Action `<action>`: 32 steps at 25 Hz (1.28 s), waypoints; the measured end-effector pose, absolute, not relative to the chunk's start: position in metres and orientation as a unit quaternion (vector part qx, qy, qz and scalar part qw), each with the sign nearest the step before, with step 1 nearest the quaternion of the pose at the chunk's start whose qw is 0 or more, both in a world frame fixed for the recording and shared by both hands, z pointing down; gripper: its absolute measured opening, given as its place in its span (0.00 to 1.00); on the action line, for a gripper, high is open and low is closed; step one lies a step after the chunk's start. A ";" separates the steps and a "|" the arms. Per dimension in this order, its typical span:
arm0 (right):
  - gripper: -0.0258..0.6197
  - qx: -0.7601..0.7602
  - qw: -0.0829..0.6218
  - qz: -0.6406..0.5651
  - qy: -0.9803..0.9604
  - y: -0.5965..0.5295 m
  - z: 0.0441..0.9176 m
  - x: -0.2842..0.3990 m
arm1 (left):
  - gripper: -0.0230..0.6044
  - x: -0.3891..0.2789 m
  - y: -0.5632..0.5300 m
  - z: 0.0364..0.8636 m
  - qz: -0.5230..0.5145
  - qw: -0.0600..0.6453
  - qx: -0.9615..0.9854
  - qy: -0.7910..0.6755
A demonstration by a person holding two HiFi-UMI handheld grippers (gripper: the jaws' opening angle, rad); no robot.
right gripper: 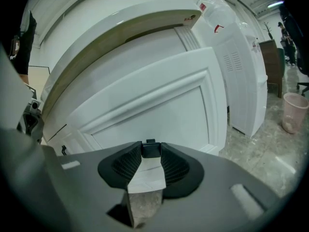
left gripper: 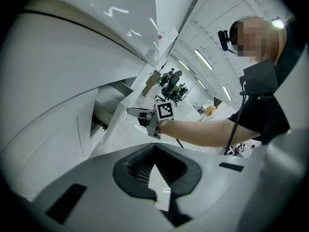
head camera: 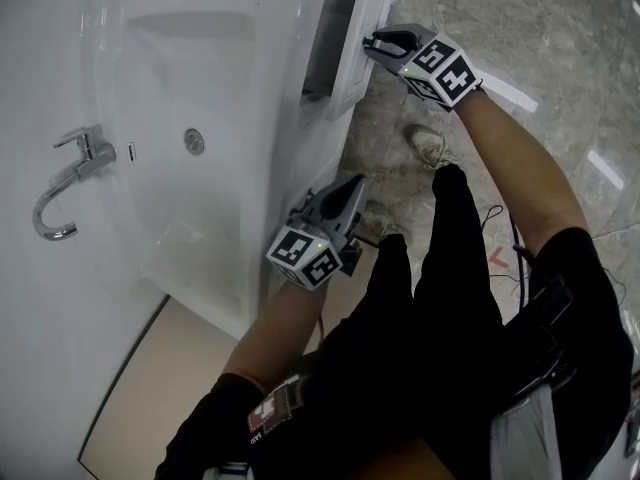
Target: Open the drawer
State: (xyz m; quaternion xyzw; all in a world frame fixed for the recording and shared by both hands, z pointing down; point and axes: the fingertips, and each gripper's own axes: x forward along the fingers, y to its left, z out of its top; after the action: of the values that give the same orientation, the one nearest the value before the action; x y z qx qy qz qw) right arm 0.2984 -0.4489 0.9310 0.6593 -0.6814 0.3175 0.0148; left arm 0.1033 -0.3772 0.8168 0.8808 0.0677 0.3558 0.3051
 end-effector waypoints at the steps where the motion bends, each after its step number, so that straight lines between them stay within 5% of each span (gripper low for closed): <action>1: 0.23 0.660 0.016 0.318 -0.681 -0.446 0.931 0.298 | 0.02 0.103 -0.376 0.817 0.356 0.304 0.881 0.069; 32: 0.23 0.667 0.038 0.331 -0.666 -0.356 0.933 0.298 | 0.02 0.106 -0.349 0.805 0.361 0.300 0.877 0.101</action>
State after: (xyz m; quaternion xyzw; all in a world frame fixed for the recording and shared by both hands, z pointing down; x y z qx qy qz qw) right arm 0.2983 -0.3556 0.9332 0.6673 -0.6663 0.3307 0.0383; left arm 0.1059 -0.3494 0.8050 0.8772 0.1005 0.3608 0.3004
